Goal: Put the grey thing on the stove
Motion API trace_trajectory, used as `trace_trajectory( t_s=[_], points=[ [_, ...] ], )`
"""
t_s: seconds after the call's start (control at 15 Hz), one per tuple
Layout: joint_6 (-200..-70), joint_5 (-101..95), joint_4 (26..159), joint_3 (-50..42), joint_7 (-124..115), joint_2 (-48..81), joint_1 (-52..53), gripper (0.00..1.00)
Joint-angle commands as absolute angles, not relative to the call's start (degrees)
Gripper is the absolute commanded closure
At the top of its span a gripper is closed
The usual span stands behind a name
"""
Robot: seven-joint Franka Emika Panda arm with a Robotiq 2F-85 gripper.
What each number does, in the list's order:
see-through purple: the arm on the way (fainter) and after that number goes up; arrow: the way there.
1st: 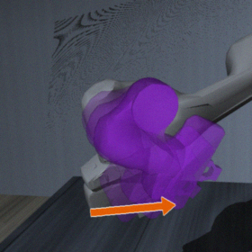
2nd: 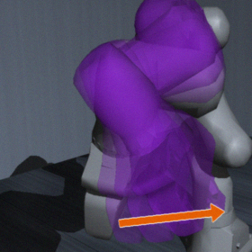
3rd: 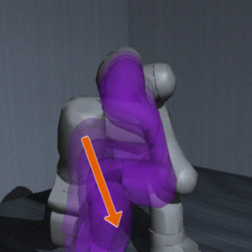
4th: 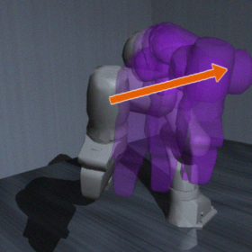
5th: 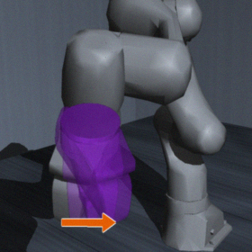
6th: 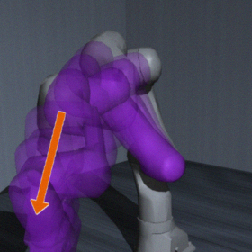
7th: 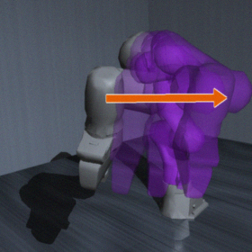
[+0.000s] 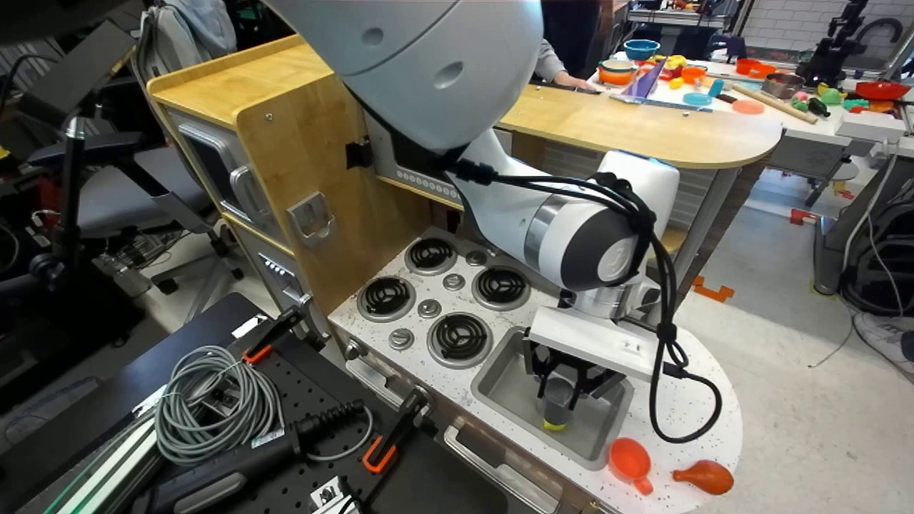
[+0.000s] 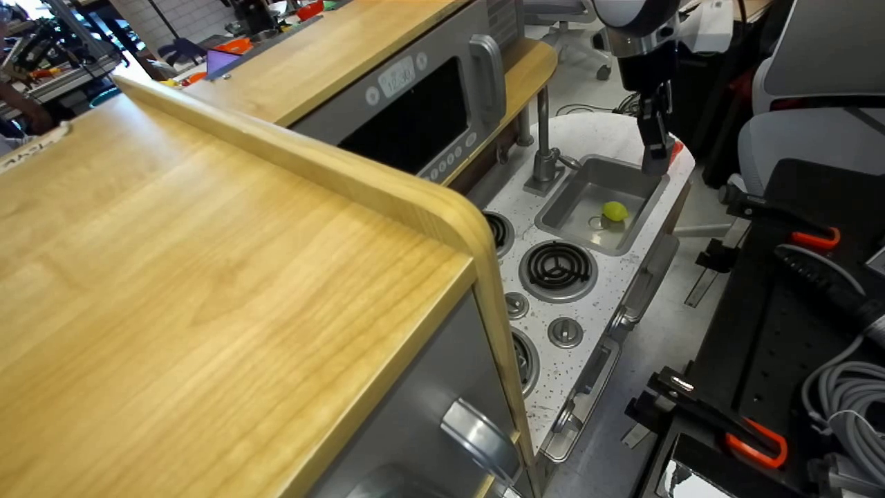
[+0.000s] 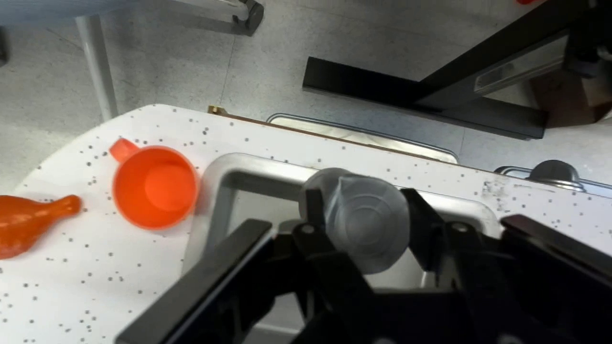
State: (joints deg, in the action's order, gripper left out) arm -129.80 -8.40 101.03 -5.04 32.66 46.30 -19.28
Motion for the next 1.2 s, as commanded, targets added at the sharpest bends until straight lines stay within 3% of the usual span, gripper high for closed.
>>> trace_trajectory(
  t_s=[0.0, 0.33, 1.13],
  points=[
    [-131.1, -8.1, 102.3, -2.8, 33.6, 46.1, -19.1, 0.81],
    [-136.1, -9.2, 100.8, -1.3, 32.0, 49.3, -16.3, 0.81],
    [-148.0, -7.3, 111.6, 4.1, 27.7, 45.9, -13.0, 0.81]
  ],
)
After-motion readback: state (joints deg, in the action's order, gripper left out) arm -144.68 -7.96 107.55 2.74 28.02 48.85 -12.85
